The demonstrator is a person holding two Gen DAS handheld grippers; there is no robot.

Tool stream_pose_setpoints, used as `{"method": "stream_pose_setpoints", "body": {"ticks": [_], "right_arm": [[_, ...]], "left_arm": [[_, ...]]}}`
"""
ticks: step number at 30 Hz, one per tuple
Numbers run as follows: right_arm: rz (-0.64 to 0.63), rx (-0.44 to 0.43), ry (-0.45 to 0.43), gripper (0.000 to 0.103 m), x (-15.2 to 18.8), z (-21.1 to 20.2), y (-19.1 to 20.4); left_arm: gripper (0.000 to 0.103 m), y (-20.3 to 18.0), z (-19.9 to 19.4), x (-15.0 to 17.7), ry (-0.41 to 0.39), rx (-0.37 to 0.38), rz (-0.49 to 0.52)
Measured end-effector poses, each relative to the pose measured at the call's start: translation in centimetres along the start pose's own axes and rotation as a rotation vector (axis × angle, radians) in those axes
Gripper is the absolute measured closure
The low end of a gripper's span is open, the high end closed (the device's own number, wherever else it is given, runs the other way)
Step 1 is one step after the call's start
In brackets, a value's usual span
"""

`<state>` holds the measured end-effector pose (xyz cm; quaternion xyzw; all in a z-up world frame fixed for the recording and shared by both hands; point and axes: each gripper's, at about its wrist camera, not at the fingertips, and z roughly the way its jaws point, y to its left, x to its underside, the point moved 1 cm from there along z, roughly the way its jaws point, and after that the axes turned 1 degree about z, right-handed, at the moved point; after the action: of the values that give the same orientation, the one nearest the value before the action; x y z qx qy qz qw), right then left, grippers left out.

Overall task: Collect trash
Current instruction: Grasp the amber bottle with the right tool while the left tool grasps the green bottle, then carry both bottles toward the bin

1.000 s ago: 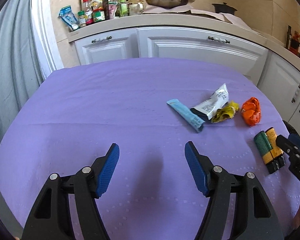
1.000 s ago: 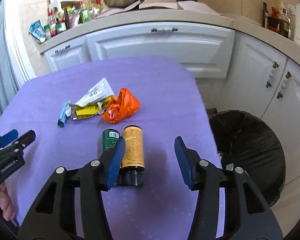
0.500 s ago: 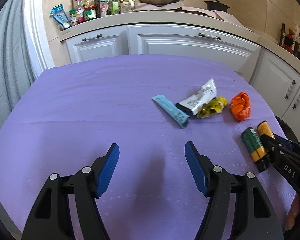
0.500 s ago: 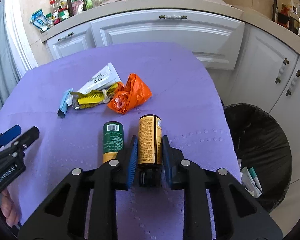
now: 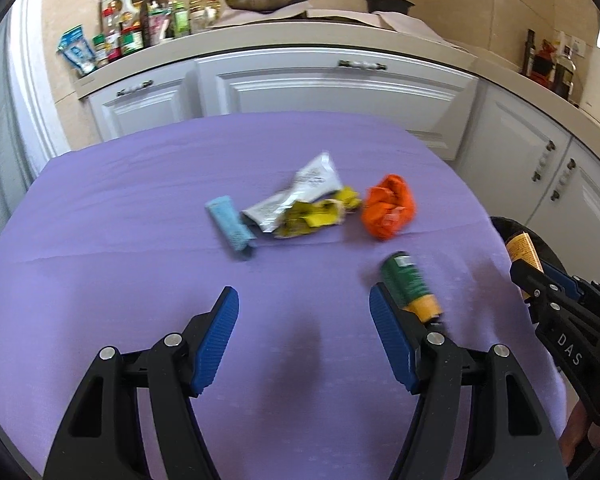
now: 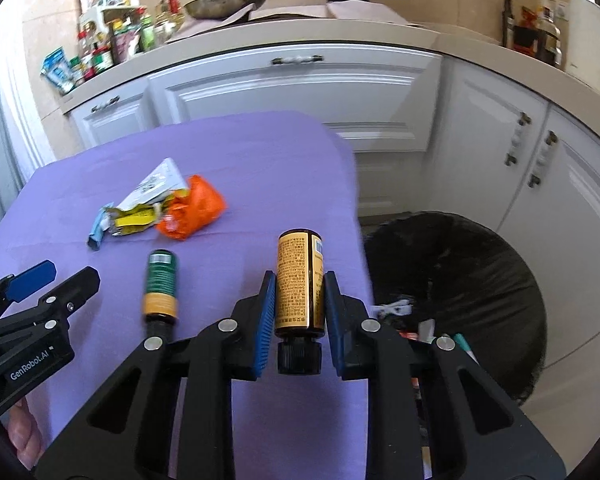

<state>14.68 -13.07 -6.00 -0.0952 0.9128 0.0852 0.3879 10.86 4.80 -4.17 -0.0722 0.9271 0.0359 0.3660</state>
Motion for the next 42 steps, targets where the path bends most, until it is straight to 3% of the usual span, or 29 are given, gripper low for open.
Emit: {"method": "stream_pose_setpoints", "body": {"ticks": [10,15,24,42], "right_arm": [[0.077,0.02,-0.008,0.08,1.0,-0.6,-5.1],[0.094,0.018,-0.004,0.08,1.4,-0.3,-6.1],[0.096,0.015,-0.003,0.08,1.6,-0.1,-6.2],[0.092,0.048,-0.03,0.08,1.8,-1.6,-5.8]], "left_arm": [[0.037,-4.4,1.3,-0.2,0.023,0.011,0.056],[0.037,-4.9,2.4,0.3,0.044,0.001,0.064],[0.075,-4.5,3.0,1.0,0.066,0.041,0.076],[0.076,-5.4,0.5,0.9,-0.017,0.082,0.13]]}}
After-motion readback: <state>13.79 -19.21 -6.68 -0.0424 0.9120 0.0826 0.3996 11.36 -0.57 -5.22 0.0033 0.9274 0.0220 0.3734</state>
